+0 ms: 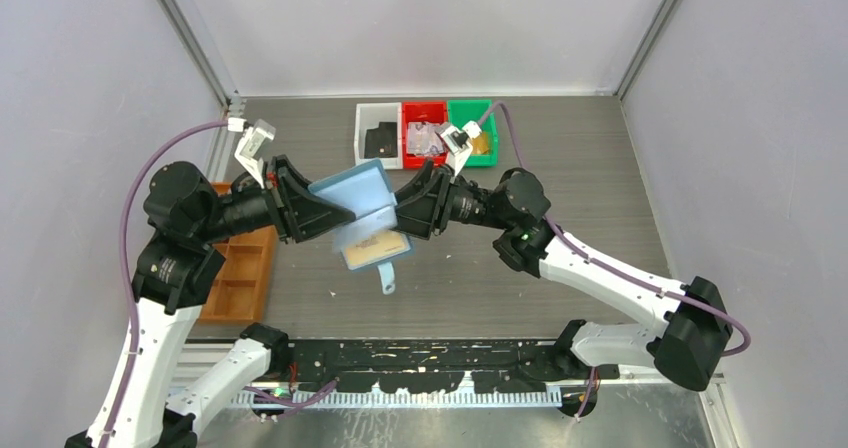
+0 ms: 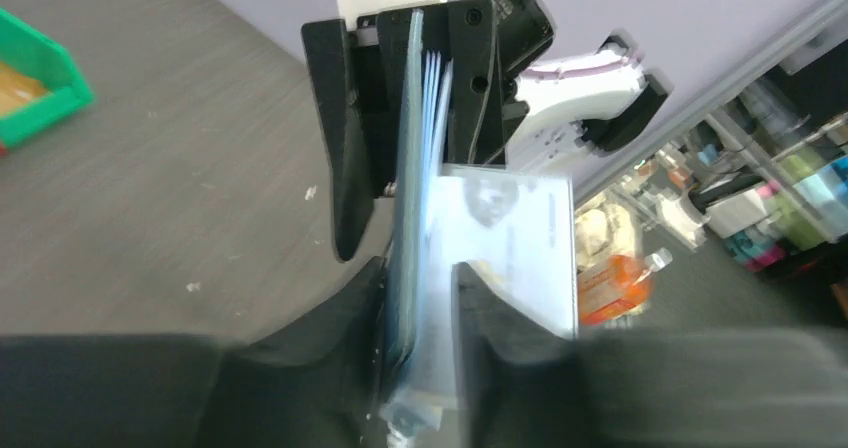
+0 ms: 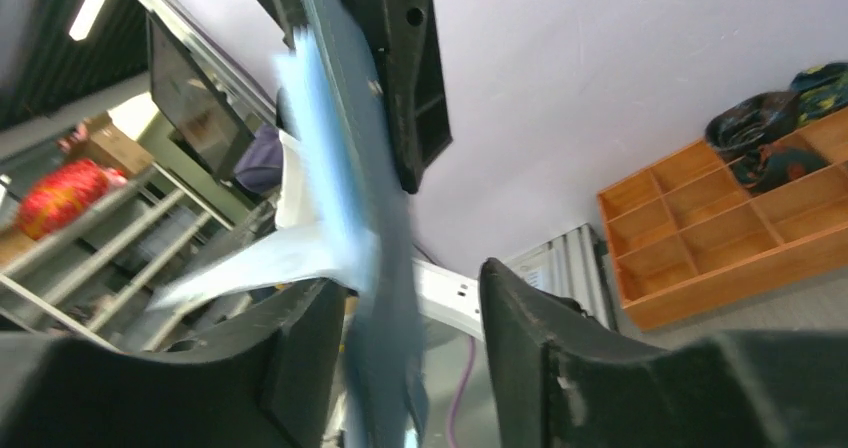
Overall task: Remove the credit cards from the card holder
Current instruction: Open the card holder at the center of the board.
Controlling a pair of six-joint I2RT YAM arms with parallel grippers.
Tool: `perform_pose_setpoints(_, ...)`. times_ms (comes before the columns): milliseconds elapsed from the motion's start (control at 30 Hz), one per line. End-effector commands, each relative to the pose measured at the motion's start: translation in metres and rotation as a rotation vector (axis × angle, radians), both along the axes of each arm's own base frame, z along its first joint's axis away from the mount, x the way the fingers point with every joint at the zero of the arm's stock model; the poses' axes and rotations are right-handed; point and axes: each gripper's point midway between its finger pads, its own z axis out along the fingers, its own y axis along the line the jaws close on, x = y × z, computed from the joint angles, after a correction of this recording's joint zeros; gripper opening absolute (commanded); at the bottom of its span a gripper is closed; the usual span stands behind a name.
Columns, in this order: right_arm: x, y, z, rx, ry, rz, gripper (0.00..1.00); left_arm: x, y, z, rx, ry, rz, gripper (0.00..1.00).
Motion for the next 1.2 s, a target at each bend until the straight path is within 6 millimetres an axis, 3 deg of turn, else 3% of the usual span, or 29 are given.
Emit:
perform_pose_setpoints(0, 0.001, -0.004, 0.037, 0.102, 0.05, -0.002, 0.46, -0.001, 0.002, -0.004, 0.038, -0.055, -0.004, 0.58)
perform_pose_setpoints(100, 0.016, 0.002, 0.026, 0.013, 0.193, -0.054, 0.2, 0.015, 0.012, -0.001, 0.08, -0.12, 0.124, 0.78)
perform_pose_setpoints(267, 0.022, -0.004, 0.02, -0.081, 0.266, -0.13, 0.01, 0.005, 0.014, 0.003, 0.092, -0.217, 0.098, 0.81)
perform_pose_setpoints(433, 0.019, -0.01, 0.015, -0.142, 0.255, -0.163, 0.01, -0.002, 0.012, -0.015, 0.113, -0.206, 0.043, 0.79)
perform_pose_setpoints(600, 0.015, -0.009, -0.001, -0.289, 0.265, -0.195, 0.01, -0.009, 0.008, -0.009, 0.096, -0.204, -0.009, 0.79)
perform_pose_setpoints(667, 0.008, -0.008, 0.004, -0.288, 0.232, -0.183, 0.01, -0.006, 0.008, -0.012, 0.103, -0.21, -0.001, 0.78)
perform_pose_setpoints(800, -0.005, -0.008, 0.012, -0.258, 0.149, -0.157, 0.01, 0.003, 0.01, -0.021, 0.138, -0.231, 0.023, 0.67)
perform_pose_setpoints(1033, -0.02, -0.011, 0.022, -0.197, 0.074, -0.089, 0.01, 0.006, 0.01, -0.027, 0.157, -0.229, 0.022, 0.2)
perform_pose_setpoints(1100, -0.02, -0.01, 0.024, -0.184, 0.062, -0.085, 0.01, 0.001, 0.007, -0.028, 0.148, -0.199, -0.012, 0.18)
perform_pose_setpoints(1167, -0.021, -0.009, 0.024, -0.177, 0.052, -0.081, 0.01, -0.007, 0.004, -0.029, 0.135, -0.16, -0.065, 0.23)
